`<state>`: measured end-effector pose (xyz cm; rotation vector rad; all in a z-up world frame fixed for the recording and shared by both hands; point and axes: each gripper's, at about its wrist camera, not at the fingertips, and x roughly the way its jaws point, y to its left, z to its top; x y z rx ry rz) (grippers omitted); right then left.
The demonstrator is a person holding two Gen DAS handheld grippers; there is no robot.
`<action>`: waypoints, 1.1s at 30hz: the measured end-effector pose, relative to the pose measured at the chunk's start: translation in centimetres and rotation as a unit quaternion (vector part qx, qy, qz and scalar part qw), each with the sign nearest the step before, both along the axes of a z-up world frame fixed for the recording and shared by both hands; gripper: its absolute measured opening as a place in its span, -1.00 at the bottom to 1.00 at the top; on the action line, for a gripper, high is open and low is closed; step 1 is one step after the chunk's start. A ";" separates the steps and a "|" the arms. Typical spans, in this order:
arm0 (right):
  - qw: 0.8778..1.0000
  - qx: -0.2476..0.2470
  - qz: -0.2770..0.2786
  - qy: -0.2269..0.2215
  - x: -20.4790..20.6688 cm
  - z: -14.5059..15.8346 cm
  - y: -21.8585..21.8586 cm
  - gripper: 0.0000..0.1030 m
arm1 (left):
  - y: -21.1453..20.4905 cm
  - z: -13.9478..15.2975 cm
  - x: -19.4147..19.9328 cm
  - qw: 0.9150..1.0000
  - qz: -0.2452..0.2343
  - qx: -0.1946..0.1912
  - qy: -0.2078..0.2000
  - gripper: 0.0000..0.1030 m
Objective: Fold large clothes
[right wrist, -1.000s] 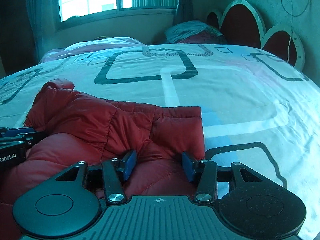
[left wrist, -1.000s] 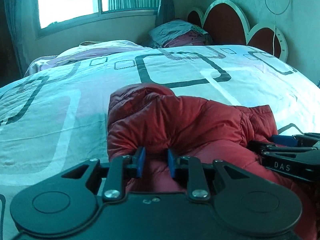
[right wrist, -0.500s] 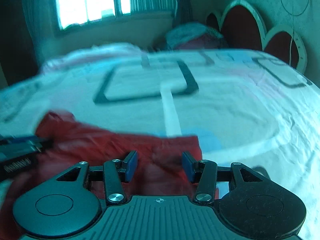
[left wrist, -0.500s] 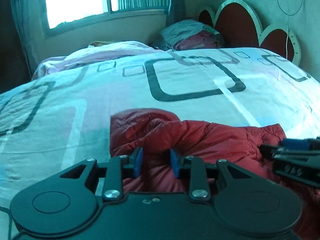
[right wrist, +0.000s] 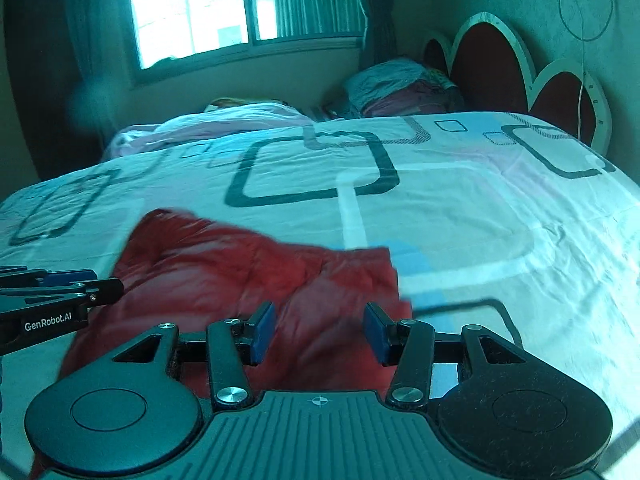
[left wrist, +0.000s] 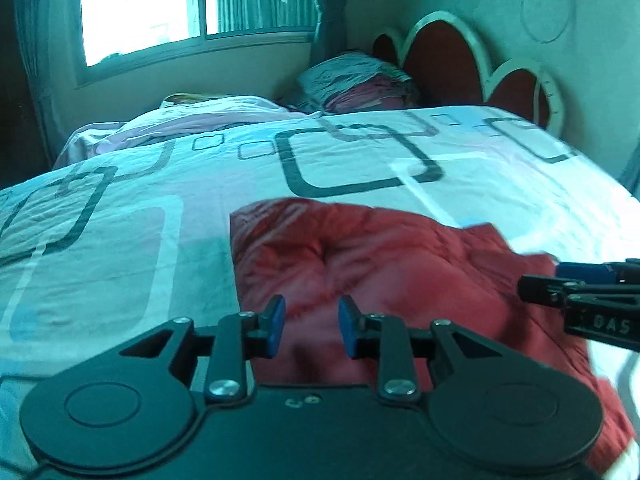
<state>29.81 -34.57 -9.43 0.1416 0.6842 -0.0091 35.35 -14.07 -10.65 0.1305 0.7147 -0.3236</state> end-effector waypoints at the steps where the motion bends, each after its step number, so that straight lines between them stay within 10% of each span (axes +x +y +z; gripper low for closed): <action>1: 1.000 -0.005 0.004 -0.001 -0.8 0.2 0.3 -0.05 | 0.2 0.2 -0.8 1.000 -0.004 -0.004 0.004 -0.45; 14: 0.999 0.009 0.006 0.050 -3.5 -5.2 1.6 0.04 | 0.0 -4.3 -3.4 0.999 -0.038 0.024 0.025 -0.43; 22: 0.999 0.006 0.008 0.048 -6.6 -0.6 0.8 0.04 | 2.1 -1.1 -5.4 0.999 -0.040 0.012 0.021 -0.33; 33: 0.996 0.026 0.002 0.090 -8.7 -2.1 -0.5 0.05 | 3.2 -1.5 -5.9 0.998 -0.050 0.000 0.045 -0.12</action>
